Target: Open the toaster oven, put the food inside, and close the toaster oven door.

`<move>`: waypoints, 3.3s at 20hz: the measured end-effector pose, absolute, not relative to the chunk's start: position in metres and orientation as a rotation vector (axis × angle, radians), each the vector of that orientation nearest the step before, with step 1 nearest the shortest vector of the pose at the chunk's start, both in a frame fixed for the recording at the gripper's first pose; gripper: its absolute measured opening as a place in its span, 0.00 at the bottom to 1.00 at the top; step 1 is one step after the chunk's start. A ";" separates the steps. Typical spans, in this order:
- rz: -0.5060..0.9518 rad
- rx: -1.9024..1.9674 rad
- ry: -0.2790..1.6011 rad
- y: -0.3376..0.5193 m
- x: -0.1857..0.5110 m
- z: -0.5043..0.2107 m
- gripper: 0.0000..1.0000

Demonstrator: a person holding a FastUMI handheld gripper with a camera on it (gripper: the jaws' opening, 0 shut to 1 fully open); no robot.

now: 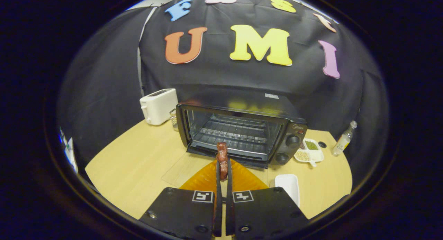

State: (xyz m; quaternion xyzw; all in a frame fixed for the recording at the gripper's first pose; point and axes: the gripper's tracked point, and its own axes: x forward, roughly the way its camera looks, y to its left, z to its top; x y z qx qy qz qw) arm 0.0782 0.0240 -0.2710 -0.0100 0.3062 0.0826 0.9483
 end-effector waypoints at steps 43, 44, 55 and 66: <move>-0.052 0.061 0.070 -0.005 0.089 -0.277 1.00; -0.058 0.054 0.104 -0.006 0.076 -0.281 1.00; -0.057 0.098 0.590 0.019 0.010 -0.362 1.00; -0.051 0.029 0.706 0.027 0.005 -0.396 1.00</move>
